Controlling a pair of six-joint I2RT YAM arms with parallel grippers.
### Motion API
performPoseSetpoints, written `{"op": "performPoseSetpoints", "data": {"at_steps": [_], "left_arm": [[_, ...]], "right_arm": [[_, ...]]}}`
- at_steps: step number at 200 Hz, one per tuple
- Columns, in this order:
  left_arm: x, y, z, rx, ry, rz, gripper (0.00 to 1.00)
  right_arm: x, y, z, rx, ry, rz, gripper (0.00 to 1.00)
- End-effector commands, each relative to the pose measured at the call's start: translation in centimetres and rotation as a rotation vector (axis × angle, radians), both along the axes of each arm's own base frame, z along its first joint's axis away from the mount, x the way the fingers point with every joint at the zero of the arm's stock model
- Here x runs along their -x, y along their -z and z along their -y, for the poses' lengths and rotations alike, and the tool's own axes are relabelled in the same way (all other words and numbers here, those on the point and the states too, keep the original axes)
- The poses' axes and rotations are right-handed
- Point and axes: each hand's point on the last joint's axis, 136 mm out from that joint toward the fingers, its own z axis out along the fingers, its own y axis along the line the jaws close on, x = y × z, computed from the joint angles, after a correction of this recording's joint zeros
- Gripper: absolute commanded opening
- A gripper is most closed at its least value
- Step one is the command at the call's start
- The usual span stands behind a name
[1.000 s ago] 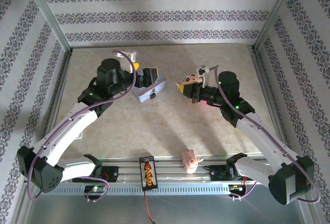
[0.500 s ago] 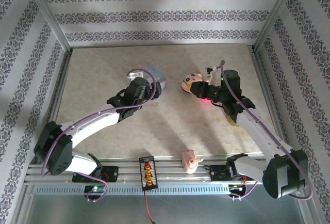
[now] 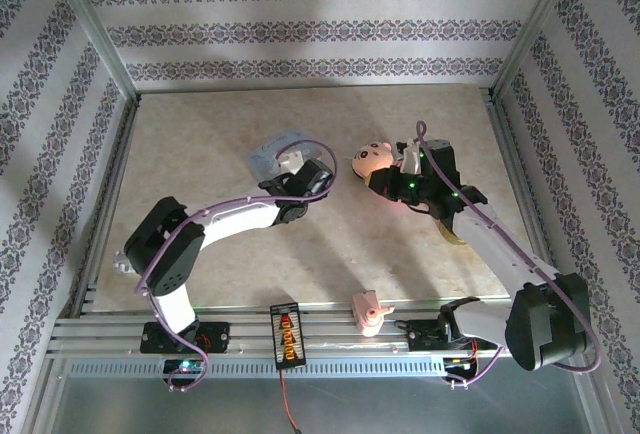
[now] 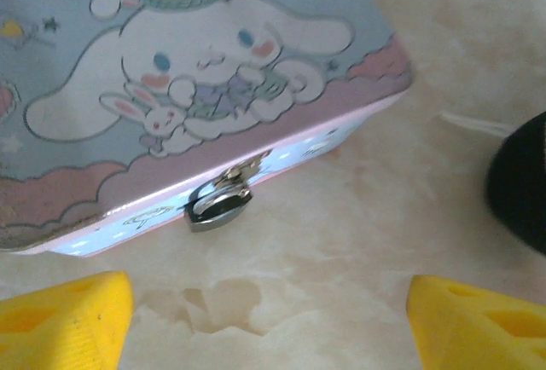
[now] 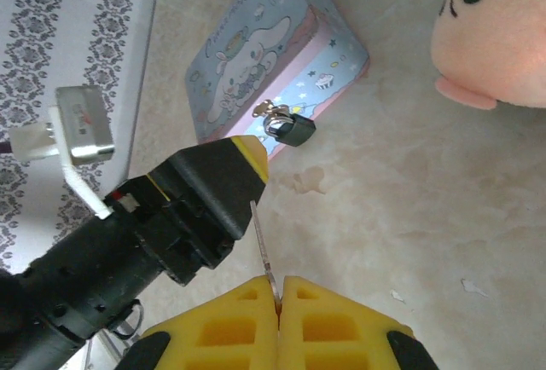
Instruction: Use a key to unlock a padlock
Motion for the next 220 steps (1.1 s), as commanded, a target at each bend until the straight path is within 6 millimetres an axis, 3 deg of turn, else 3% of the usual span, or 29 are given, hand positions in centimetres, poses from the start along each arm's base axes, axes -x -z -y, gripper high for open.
{"op": "performPoseSetpoints", "data": {"at_steps": [1,42,111,159,189,220], "left_arm": [[-0.1,1.3,-0.4,-0.049,-0.051,-0.014,0.82],[-1.7,3.9,-0.3,-0.191,-0.034,-0.03,0.71],[-4.9,4.3,-1.8,-0.324,-0.045,-0.01,0.66],[-6.0,5.3,-3.1,-0.344,-0.046,-0.041,0.61],[-6.4,5.5,-3.6,-0.332,-0.046,-0.053,0.6],[-6.7,5.5,-3.8,-0.326,-0.056,-0.061,0.66]], "right_arm": [[0.2,1.6,0.4,0.035,0.018,-0.035,0.0],[-0.5,2.6,0.3,0.057,0.027,-0.05,0.0],[-1.3,2.9,-0.1,0.069,0.029,-0.045,0.0],[-1.5,2.3,-0.1,0.067,0.036,-0.026,0.0],[-1.5,2.4,-0.1,0.066,0.036,-0.029,0.0],[-1.6,2.3,-0.2,0.063,0.032,-0.032,0.0]]}}
